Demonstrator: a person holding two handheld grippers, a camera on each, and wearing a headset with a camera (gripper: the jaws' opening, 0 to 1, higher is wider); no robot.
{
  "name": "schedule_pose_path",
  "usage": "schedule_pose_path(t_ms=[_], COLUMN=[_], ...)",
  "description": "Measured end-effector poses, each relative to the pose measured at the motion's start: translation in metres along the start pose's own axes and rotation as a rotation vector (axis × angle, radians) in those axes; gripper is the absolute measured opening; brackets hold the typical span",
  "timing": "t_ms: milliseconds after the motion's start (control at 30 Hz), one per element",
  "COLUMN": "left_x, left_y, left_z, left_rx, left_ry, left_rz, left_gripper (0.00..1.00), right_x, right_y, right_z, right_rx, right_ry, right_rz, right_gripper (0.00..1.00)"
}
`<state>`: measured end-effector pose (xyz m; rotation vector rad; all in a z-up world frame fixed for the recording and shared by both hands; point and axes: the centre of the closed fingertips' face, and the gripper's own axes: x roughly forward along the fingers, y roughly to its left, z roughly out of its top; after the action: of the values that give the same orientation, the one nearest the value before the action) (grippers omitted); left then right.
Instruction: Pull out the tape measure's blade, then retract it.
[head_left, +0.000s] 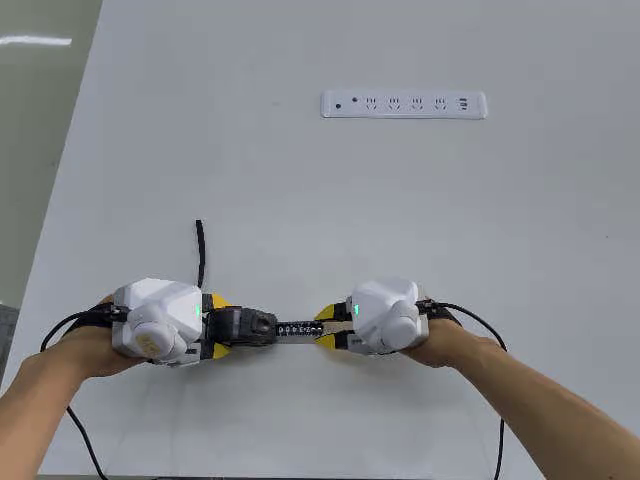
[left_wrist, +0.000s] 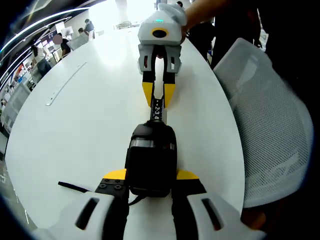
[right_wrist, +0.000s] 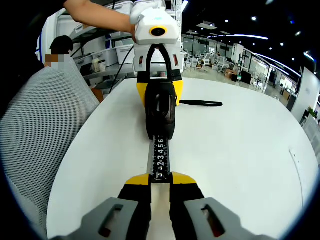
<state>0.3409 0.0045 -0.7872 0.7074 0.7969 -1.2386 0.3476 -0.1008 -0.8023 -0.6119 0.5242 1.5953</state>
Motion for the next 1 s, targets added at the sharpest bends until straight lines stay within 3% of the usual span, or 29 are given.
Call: schedule_pose_path(t_ms=[1000], left_x=[-0.001], left_y=[0.000], left_z=[0.003], left_rx=[0.003], left_ry=[0.002], left_rz=[-0.002], left_gripper=[0.29], right_x=[-0.018], right_y=[0.000], right_z=[-0.017], right_rx=[0.001], right_ry=[0.022], right_rz=[-0.016], right_gripper=[0.11])
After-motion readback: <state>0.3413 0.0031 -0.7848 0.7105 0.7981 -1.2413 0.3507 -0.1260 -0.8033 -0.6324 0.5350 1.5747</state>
